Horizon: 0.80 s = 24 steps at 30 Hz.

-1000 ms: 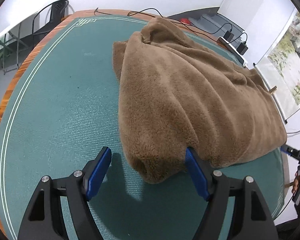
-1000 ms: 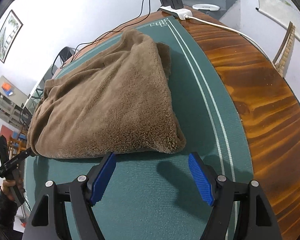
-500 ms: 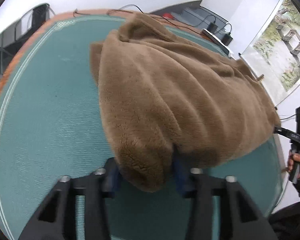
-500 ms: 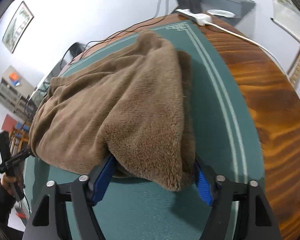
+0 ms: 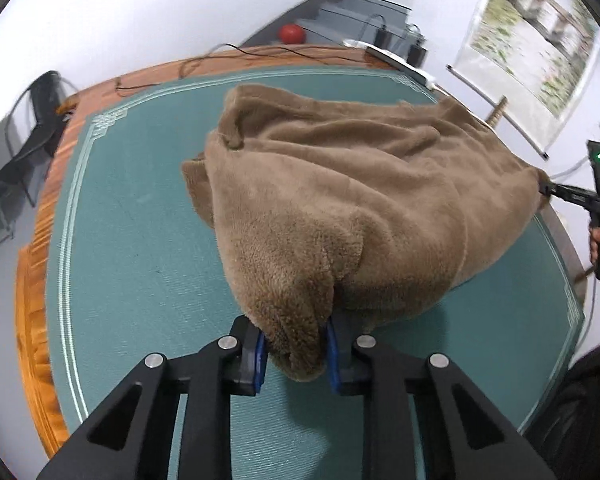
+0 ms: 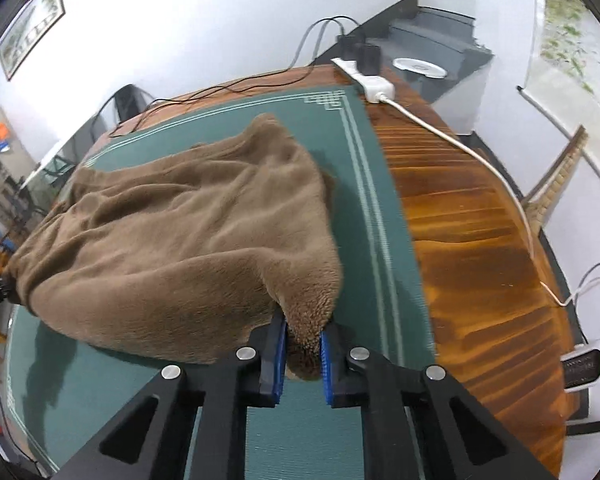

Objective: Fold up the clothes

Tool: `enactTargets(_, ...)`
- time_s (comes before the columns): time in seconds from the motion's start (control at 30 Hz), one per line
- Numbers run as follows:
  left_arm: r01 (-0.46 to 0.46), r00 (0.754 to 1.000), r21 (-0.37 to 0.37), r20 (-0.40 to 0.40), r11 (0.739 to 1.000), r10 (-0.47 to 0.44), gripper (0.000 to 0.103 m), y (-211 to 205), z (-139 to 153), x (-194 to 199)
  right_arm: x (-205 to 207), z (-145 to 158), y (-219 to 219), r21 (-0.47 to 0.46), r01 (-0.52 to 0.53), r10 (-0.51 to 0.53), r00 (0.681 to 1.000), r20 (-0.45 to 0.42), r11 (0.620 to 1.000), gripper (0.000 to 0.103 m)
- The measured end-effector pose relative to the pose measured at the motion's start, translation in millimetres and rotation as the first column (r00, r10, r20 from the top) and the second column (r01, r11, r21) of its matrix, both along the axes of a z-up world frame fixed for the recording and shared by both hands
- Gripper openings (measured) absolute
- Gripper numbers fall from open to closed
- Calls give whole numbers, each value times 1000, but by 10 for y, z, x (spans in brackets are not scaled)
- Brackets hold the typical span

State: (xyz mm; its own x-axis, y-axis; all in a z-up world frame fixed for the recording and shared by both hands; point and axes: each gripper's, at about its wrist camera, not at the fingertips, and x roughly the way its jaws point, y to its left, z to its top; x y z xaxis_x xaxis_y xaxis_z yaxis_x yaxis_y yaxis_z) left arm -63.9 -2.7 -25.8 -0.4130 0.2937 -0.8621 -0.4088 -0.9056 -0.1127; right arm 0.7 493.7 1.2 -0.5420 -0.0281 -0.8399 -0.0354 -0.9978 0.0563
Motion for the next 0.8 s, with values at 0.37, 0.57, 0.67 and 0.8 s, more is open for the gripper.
enactTargets(0.37,-54,998,-72,-27,996,52,13,-396,124,-50,-50,-60,-5,101,4,-7,999,31,995,14)
enactTargets(0.57,-136,991,-138,-9,981,137,4,-594,-12,-83,-77,-172,-8,85,10,-14,999,51,996,14)
enactTargets(0.67,-223,974,-101,13,970,225,4,-725,-69,-70,-56,-172,-5,73,3,-7,998,61,997,15)
enactTargets(0.8,-246,969,-42,-31,968,245,4,-661,129,-40,-53,-27,-24,77,8,-10,1000,28,997,16)
